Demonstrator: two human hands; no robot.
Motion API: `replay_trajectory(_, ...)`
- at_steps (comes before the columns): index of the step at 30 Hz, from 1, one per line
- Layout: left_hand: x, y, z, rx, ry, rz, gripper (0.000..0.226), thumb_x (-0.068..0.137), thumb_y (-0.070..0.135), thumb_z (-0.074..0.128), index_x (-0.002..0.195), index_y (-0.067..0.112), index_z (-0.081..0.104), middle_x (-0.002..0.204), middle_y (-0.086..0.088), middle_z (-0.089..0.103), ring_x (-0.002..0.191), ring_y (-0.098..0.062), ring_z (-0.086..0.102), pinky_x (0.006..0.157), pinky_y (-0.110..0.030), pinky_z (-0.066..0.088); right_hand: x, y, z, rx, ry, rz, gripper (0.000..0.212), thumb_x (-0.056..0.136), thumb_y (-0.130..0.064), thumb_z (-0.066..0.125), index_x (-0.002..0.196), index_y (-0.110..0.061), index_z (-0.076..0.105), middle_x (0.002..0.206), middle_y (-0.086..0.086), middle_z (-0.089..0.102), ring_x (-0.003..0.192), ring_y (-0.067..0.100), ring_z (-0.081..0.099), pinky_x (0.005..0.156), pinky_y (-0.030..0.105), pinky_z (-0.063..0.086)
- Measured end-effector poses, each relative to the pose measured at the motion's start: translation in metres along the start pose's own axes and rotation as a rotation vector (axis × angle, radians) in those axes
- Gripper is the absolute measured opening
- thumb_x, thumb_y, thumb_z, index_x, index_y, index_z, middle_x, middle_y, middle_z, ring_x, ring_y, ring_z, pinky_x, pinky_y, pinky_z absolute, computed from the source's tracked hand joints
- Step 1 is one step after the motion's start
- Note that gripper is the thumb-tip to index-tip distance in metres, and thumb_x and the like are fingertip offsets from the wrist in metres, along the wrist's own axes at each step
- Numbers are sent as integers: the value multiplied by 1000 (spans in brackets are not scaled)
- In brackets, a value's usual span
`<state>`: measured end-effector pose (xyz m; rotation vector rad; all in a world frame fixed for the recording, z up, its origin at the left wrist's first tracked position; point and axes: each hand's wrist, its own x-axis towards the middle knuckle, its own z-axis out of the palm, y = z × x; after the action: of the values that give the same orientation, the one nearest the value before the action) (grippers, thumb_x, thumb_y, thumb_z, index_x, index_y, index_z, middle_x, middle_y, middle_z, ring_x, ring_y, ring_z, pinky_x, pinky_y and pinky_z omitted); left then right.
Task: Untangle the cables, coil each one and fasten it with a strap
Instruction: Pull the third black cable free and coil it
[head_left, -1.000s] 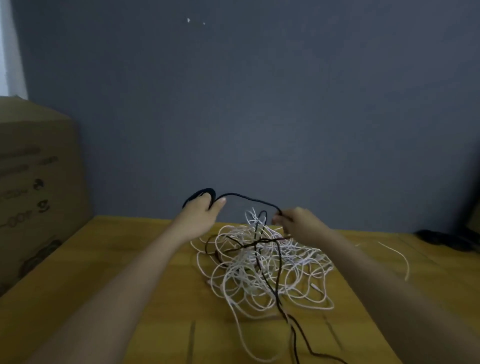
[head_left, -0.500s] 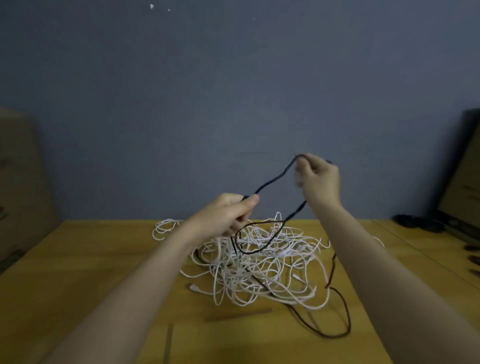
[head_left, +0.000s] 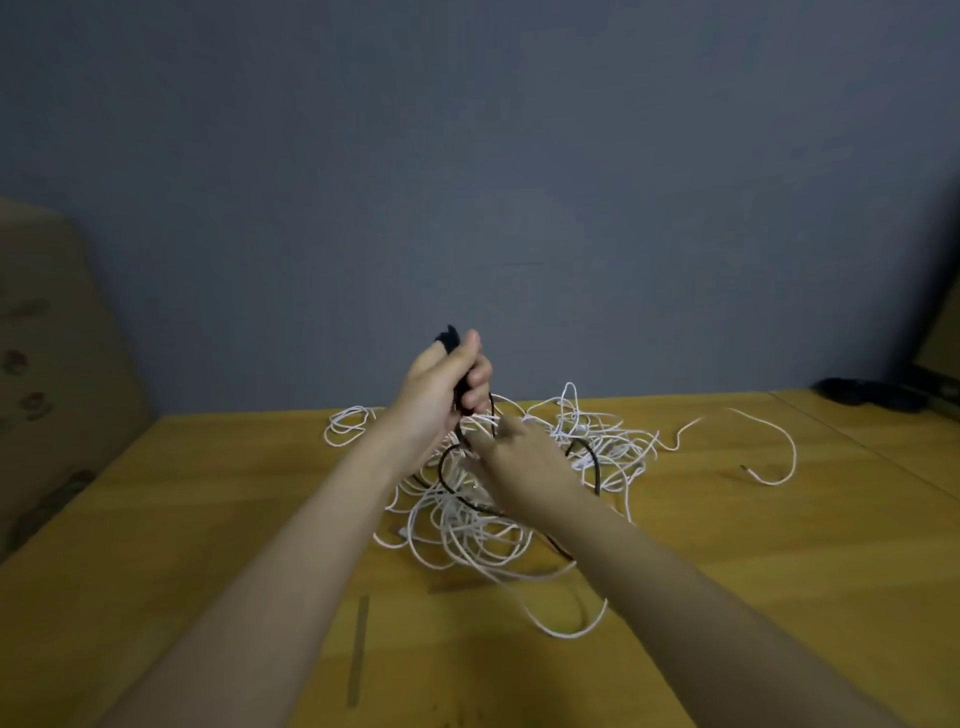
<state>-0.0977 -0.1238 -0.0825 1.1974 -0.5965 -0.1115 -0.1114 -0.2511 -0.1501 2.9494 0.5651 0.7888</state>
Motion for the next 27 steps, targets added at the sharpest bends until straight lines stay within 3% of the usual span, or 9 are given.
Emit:
replay_trajectory(2,7,-5,-7,290,133,73,23,104,19,35,81,17,32,66,4,39,48,-4,36,54,-18,38,-8,-5,2,55,67,-134,24,92,-24,57,107,-6,62,84,15,65,91,32,56,86,40,42)
replay_trajectory(5,16,-4,-16,606,235,114,19,103,22,36,85,16,33,69,0,41,55,-8,42,65,-26,42,-12,6,-5,288,63,-99,15,99,-22,46,100,-10,55,75,9,63,77,28,53,94,38,39)
replay_trajectory(9,23,9,-12,479,356,96,21,103,17,38,82,16,35,68,-2,45,47,-6,44,48,-15,42,-12,9,-12,144,86,-221,28,102,-32,39,109,-11,57,76,12,62,72,31,52,73,36,37)
replay_trajectory(11,25,13,-10,440,297,65,24,103,18,38,79,15,35,62,0,41,39,-1,36,41,-14,35,-12,15,-15,208,158,-104,33,102,-39,36,114,-17,57,77,11,62,71,31,55,59,34,34)
replay_trajectory(13,26,18,-7,464,232,68,28,104,24,36,77,16,36,56,7,40,38,-1,32,42,-15,31,-9,27,-20,485,221,145,34,100,-45,33,113,-26,57,74,2,62,62,20,54,54,33,38)
replay_trajectory(18,15,19,0,353,63,-83,38,102,43,28,85,14,45,57,6,39,40,-5,29,42,-17,26,0,51,-42,1021,527,596,26,102,-33,37,86,-29,57,57,-3,56,47,9,46,50,27,38)
replay_trajectory(22,-3,12,-4,374,-243,-255,47,86,58,40,81,12,50,52,8,35,40,-5,26,38,-15,24,6,77,-54,827,710,768,28,102,-34,38,80,-26,54,62,-12,48,55,-2,45,57,28,35)
replay_trajectory(25,-14,16,-6,348,-437,-282,37,86,52,53,69,20,53,47,10,31,39,-5,24,37,-14,22,12,75,-47,607,539,717,34,101,-43,36,85,-20,55,60,-8,52,52,4,48,50,29,32)
replay_trajectory(27,-17,19,-5,220,-504,-268,33,89,45,54,64,23,56,44,11,30,36,-4,22,35,-14,20,13,64,-35,440,355,630,37,100,-45,36,91,-17,59,68,0,62,64,23,58,52,30,35)
